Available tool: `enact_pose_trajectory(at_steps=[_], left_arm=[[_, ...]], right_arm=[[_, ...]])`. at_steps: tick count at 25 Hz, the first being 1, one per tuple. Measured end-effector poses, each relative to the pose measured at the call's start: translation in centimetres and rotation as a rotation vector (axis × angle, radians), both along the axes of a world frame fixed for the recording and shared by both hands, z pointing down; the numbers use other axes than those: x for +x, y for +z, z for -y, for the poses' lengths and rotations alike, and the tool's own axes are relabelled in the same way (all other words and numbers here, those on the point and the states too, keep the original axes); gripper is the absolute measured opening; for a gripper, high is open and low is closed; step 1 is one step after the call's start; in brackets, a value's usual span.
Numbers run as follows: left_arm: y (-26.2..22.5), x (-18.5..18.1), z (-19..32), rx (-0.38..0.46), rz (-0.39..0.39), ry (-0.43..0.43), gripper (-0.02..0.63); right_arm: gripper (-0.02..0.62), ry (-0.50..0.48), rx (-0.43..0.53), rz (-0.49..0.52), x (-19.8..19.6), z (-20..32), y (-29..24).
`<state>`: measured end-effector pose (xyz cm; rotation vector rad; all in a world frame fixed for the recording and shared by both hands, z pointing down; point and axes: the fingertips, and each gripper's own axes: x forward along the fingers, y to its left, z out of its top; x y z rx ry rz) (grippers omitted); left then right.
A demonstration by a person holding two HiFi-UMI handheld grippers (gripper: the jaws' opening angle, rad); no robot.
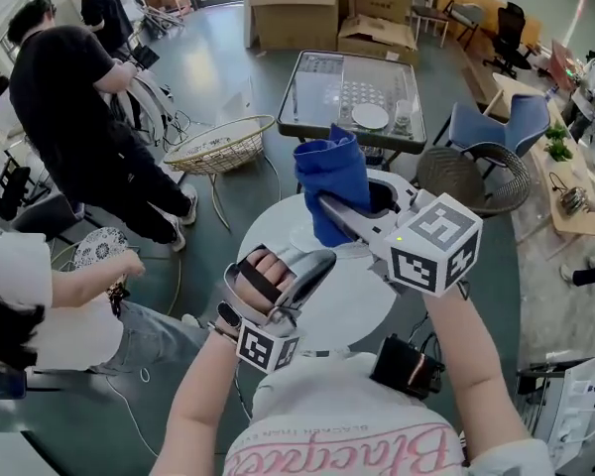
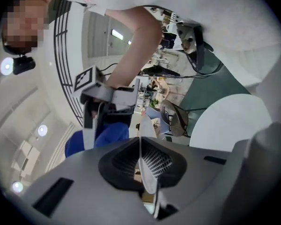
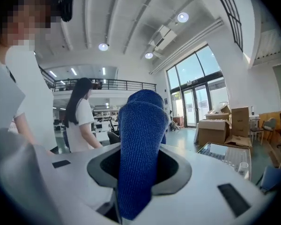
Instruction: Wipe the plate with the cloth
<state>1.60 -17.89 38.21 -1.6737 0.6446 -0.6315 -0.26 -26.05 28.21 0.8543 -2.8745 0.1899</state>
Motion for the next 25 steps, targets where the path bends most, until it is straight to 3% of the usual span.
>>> enact_pose_trajectory(at_steps=[5, 9, 15, 19, 25], left_arm=[[0.9, 0.7, -1.1, 0.054, 0.125, 0.074, 0.020], [1.3, 0.2, -0.8, 0.071, 0.144, 0.079, 0.020], [1.4, -0.8, -0.8, 0.039, 0.124, 0.061, 0.021], [0.3, -0.6, -0.8, 0.048, 0.095, 0.055, 0.021], [1.2, -1.5, -0.6, -0.016, 0.061, 0.034, 0.020]], right_arm=[[0.146, -0.135, -0.102, -0.173, -3.9, 0.0, 3.8], [0.146, -0.174, -0.177, -0.286, -4.7, 0.5, 7.3], [0.146, -0.153, -0.225, -0.251, -3.5, 0.5, 7.8], [0.146, -0.112, -0.241, -0.215, -1.3, 0.2, 7.5], [0.146, -0.035, -0.242, -0.187, 2.2, -0.1, 8.1]])
